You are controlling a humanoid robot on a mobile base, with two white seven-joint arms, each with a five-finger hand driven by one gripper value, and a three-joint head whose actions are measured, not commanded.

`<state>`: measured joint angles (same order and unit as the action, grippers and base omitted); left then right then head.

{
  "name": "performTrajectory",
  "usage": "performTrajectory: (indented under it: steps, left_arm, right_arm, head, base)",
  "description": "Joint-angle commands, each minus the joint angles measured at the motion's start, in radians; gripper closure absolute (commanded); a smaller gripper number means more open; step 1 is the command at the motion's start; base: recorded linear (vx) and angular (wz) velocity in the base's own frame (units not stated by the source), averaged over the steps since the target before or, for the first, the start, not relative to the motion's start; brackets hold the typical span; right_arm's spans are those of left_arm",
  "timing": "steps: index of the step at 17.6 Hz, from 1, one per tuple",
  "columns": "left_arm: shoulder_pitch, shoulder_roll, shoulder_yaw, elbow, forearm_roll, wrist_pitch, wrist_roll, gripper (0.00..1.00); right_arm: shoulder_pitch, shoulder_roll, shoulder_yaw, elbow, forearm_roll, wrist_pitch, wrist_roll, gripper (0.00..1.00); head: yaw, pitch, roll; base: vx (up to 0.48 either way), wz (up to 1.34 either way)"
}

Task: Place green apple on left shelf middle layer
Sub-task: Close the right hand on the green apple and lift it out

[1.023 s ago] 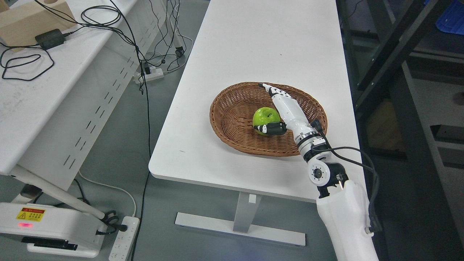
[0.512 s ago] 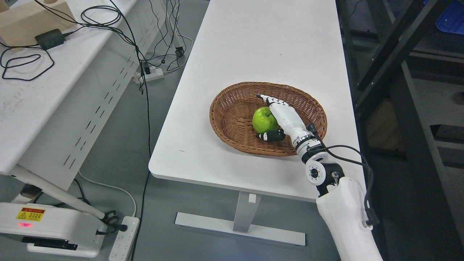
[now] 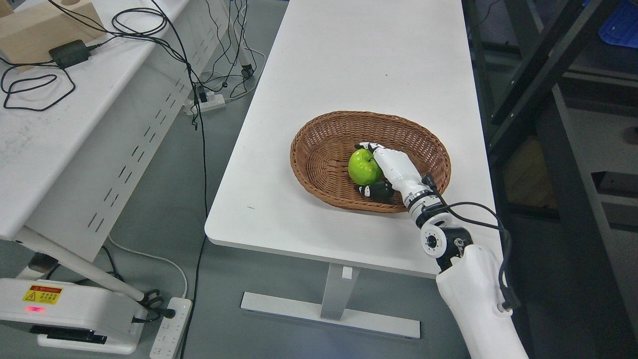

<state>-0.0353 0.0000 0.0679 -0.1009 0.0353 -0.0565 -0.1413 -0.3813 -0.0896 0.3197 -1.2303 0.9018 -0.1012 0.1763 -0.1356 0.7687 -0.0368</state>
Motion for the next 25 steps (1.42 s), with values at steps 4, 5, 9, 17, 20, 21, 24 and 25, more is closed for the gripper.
performTrajectory:
  steps: [4,5,9,17,20,21,24,25]
  left_arm:
    - [0.0,0.017,0.001,0.0,0.0,0.0,0.0,0.0]
    - [0.0,0.017,-0.002,0.0,0.0,0.0,0.0,0.0]
    - [0.0,0.017,0.001,0.0,0.0,0.0,0.0,0.0]
    - [0.0,0.017,0.001,0.0,0.0,0.0,0.0,0.0]
    - [0.0,0.017,-0.002,0.0,0.0,0.0,0.0,0.0]
    - [0.0,0.017,-0.002,0.0,0.0,0.0,0.0,0.0]
    - [0.0,0.017,-0.002,0.0,0.0,0.0,0.0,0.0]
    - [0.0,0.017,0.001,0.0,0.0,0.0,0.0,0.0]
  right_arm:
    - [0.008,-0.009,-0.105,-0.012,-0.004,-0.045,0.018,1.0]
    - [0.021,-0.021,-0.123,-0.047,-0.006,-0.049,0.018,1.0]
    - [0.064,-0.01,-0.197,-0.176,-0.017,-0.074,-0.015,1.0]
    - [0.183,0.025,-0.271,-0.368,-0.049,-0.095,-0.308,1.0]
    - [0.202,0.025,-0.277,-0.434,-0.077,-0.094,-0.308,1.0]
    - [0.206,0.028,-0.278,-0.443,-0.077,-0.094,-0.308,1.0]
    - [0.22,0.03,-0.277,-0.446,-0.078,-0.092,-0.308,1.0]
    - [0.229,0.036,-0.277,-0.446,-0.078,-0.094,-0.308,1.0]
  head:
    - [0.0,0.0,0.0]
    - [0.0,0.0,0.0]
    - [0.0,0.0,0.0]
    - [0.0,0.0,0.0]
    - [0.0,0.0,0.0]
    - [0.0,0.0,0.0]
    - [0.0,0.0,0.0]
    - [0.0,0.0,0.0]
  base:
    - [0.0,0.0]
    - [0.0,0.0]
    - [0.0,0.0]
    - [0.0,0.0]
    - [0.0,0.0]
    - [0.0,0.0]
    - [0.0,0.0]
    - [0.0,0.0]
